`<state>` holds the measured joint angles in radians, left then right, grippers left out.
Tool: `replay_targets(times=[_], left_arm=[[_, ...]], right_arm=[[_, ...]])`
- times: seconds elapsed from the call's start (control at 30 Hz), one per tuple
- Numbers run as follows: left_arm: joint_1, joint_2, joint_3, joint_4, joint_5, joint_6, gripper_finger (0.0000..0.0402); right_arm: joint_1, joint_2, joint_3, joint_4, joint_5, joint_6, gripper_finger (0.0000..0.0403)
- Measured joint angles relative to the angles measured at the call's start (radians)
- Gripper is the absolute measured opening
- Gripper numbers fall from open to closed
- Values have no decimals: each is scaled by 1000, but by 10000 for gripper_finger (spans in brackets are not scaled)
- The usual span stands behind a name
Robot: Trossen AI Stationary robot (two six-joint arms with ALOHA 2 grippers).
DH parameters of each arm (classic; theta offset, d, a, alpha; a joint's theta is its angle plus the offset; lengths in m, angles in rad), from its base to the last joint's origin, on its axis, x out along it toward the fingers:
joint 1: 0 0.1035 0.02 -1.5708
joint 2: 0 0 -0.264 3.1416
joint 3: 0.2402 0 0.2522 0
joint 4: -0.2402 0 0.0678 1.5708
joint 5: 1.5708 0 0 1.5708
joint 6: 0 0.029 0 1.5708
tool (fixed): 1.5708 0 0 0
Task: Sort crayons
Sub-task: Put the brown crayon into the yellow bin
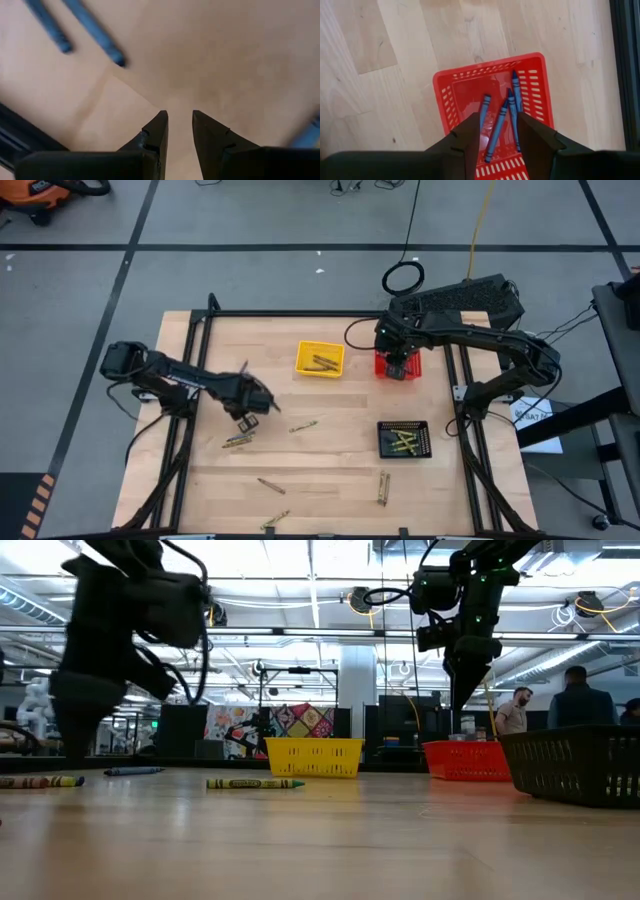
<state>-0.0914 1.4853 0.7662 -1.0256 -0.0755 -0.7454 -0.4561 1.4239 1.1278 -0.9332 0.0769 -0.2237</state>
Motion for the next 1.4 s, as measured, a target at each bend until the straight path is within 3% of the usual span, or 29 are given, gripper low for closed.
replay_targets(times=[0.4, 0.67, 1.4], left_arm=[[-297, 0, 0, 209, 148, -35, 81], [-416, 0, 0, 232, 153, -133, 81], [-439, 0, 0, 197, 67, -131, 81]], right_arm=[[0, 0, 0, 1, 0, -1, 116], [0, 0, 0, 17, 0, -1, 116], [0, 1, 0, 31, 0, -1, 116]])
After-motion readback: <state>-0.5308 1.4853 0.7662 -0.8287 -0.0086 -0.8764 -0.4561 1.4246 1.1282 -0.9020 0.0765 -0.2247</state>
